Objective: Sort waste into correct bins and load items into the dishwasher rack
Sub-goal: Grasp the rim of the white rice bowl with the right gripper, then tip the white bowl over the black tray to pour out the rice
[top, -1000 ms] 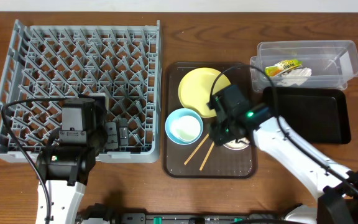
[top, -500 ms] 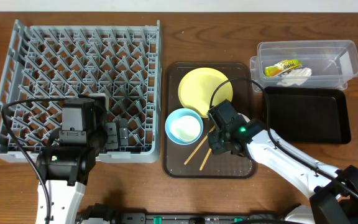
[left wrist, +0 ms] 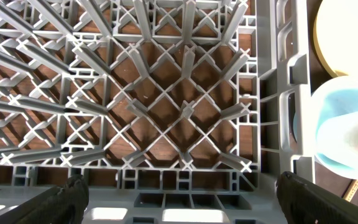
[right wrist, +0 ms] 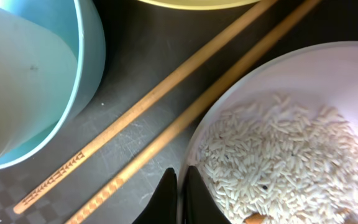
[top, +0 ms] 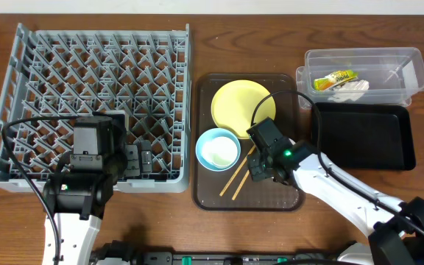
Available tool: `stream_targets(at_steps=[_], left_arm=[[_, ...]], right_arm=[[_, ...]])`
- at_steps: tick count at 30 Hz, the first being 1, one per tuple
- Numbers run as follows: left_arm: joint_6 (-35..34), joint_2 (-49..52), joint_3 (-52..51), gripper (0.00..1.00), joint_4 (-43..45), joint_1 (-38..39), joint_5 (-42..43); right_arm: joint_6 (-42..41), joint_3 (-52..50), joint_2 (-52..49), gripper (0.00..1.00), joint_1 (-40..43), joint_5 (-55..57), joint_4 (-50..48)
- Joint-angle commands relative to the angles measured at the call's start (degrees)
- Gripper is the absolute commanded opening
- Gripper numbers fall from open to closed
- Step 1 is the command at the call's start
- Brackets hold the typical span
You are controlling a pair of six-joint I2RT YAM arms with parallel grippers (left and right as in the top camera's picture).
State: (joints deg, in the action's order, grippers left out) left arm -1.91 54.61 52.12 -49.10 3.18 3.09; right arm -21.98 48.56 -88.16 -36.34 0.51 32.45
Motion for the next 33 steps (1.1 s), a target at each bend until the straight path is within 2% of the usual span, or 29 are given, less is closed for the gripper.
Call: stream_targets(at_steps=[1,7,13,19,24,33], left_arm=[[-0.74,0.04,1.31,0.98,-0.15,0.02,0.57],[-0.74,0.04,1.31,0.98,-0.15,0.02,0.57],[-0.74,0.04,1.31,0.98,-0.15,0.02,0.57],[-0.74,0.04,1.31,0.98,-0.15,0.02,0.59],[-0.74,0.04,1.31,0.98,-0.13,0.02,0.57],[-0.74,0.04,1.31,0.98,-0.15,0.02,0.59]], right_arm=[[-1.73,2.14,3.15,0.01,-0.04,-0.61,1.84],[-1.07,6.16,9.64,0.01,5.6,-3.06,4.72],[2.6,6.64,13.31,0.01,18.49,-16.5,4.37],[7.65,6.62,13.14,0.01,33.83,-31.08,4.39],[10.58,6.62,12.39,0.01,44.72,-38.69,4.42],[15.5,6.62,5.14,0.01,56.0,-56.78,3.15]])
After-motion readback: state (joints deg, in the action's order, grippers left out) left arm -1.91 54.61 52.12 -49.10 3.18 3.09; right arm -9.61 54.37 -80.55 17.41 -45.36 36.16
